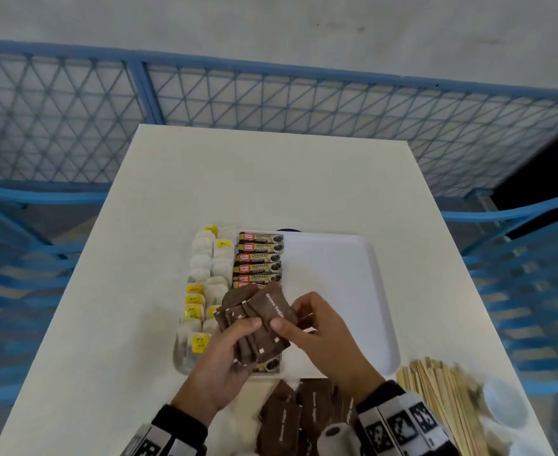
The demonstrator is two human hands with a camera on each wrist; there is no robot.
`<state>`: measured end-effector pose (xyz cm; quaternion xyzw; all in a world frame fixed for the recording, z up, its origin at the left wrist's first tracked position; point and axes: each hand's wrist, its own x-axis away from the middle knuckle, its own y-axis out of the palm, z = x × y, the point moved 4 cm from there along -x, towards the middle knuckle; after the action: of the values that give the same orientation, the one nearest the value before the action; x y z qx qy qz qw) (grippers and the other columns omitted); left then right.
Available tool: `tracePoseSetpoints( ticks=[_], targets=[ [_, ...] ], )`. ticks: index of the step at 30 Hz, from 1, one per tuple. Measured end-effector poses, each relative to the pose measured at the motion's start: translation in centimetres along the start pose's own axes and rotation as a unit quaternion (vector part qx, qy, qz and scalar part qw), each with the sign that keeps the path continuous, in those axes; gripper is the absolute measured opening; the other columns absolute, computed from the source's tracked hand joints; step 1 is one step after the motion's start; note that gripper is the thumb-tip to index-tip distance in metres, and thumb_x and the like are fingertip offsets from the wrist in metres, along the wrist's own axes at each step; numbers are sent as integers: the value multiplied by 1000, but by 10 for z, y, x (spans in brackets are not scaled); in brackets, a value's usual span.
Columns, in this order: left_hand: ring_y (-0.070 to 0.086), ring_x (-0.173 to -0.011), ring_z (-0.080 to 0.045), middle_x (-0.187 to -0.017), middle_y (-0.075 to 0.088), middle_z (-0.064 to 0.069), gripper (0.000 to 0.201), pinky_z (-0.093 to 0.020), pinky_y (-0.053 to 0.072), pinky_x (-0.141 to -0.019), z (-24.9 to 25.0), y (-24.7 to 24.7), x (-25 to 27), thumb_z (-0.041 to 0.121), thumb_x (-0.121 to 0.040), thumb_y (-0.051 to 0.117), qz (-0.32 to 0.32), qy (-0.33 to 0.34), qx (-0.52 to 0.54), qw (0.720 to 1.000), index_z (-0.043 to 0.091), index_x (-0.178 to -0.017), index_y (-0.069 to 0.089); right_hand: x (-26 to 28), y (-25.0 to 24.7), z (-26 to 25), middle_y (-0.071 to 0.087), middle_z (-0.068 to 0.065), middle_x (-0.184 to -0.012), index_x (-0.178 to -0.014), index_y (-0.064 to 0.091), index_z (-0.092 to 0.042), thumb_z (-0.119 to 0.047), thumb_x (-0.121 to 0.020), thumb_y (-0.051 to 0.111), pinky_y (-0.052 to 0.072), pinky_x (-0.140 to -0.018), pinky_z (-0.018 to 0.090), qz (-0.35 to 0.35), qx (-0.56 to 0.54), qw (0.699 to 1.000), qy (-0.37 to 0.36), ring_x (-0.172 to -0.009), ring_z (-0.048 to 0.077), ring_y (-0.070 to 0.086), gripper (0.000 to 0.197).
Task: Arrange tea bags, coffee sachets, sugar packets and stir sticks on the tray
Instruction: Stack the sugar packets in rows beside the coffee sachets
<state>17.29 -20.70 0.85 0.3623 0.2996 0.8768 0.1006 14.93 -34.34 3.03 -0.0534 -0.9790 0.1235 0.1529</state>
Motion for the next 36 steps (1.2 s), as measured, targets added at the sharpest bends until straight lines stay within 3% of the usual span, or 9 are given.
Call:
tracePoseSetpoints(
  ticks=[3, 8, 11, 14, 19, 23, 29, 33, 36],
  targets=[
    [71, -68, -22, -81, 73, -13, 50, -29, 55, -50, 1, 3, -5, -10, -58, 68, -16, 4, -16, 1000, 6, -105, 63, -11, -5, 4, 64, 1, -79, -82, 57, -13, -25, -77, 74, 46, -58, 15, -13, -40, 999, 32, -69, 10, 58, 22],
    [71, -70, -22, -83, 72, -13, 30, -31, 56, -53, 0, 4, -19, -3, -61, 66, -1, 28, -21, 999, 13, -85, 75, -27, -14, 10, 62, 1, -73, -81, 55, -7, -9, -77, 74, 45, -58, 19, -44, -119, 989, 70, -61, 9, 53, 19],
    [71, -75, -25, -89, 72, -16, 39, -33, 57, -56, 0, 5, -25, -5, -63, 72, 11, 24, -15, 1000, 6, -100, 67, -35, -19, 7, 67, 0, -73, -84, 62, -7, -8, -80, 68, 46, -61, 19, -75, -153, 983, 65, -64, 7, 59, 8],
    [71, -78, -27, -93, 72, -17, 32, -36, 59, -59, 2, 2, -29, 2, -62, 71, 22, 37, 5, 999, 10, -93, 71, -50, -32, 6, 67, 1, -73, -87, 64, -9, -9, -86, 61, 48, -62, 19, -65, -157, 984, 51, -67, 8, 60, 3],
    [72, -83, -26, -97, 73, -13, 84, -38, 59, -58, 9, -11, -32, 26, -14, 95, 28, 56, 32, 997, 17, -94, 74, -104, -67, 20, 62, -1, -73, -83, 59, -16, -6, -91, 54, 49, -62, 18, 7, 31, 999, 21, -70, 13, 58, 14],
    [71, -85, -24, -101, 73, -9, 49, -39, 60, -65, 12, -19, -34, 8, -64, 69, 36, 60, 32, 997, 19, -112, 64, -151, -86, 30, 63, 1, -76, -86, 61, -17, -13, -81, 69, 41, -57, 9, 65, 164, 984, 14, -59, 8, 53, 11],
    [72, -80, -22, -99, 73, -8, 45, -41, 58, -65, 10, -22, -36, 4, -67, 59, 42, 62, 21, 997, 21, -107, 66, -197, -82, 30, 59, 3, -73, -86, 56, -15, -7, -76, 73, 36, -51, 4, 39, 177, 983, 0, -62, 4, 50, 21],
    [72, -83, -24, -100, 73, -7, 67, -41, 59, -64, 9, -23, -34, 18, -35, 91, 40, 63, 14, 997, 23, -99, 72, -209, -76, 31, 54, -2, -67, -89, 58, -11, -7, -75, 74, 36, -49, 3, 32, 206, 978, -12, -62, 7, 49, 21],
    [72, -82, -23, -96, 74, -5, 83, -38, 59, -57, 8, -23, -34, 19, -14, 93, 40, 60, 2, 997, 25, -94, 74, -214, -72, 34, 51, -5, -66, -96, 58, -4, -5, -75, 74, 38, -50, 7, 44, 211, 976, -15, -61, 7, 48, 26]
  ],
)
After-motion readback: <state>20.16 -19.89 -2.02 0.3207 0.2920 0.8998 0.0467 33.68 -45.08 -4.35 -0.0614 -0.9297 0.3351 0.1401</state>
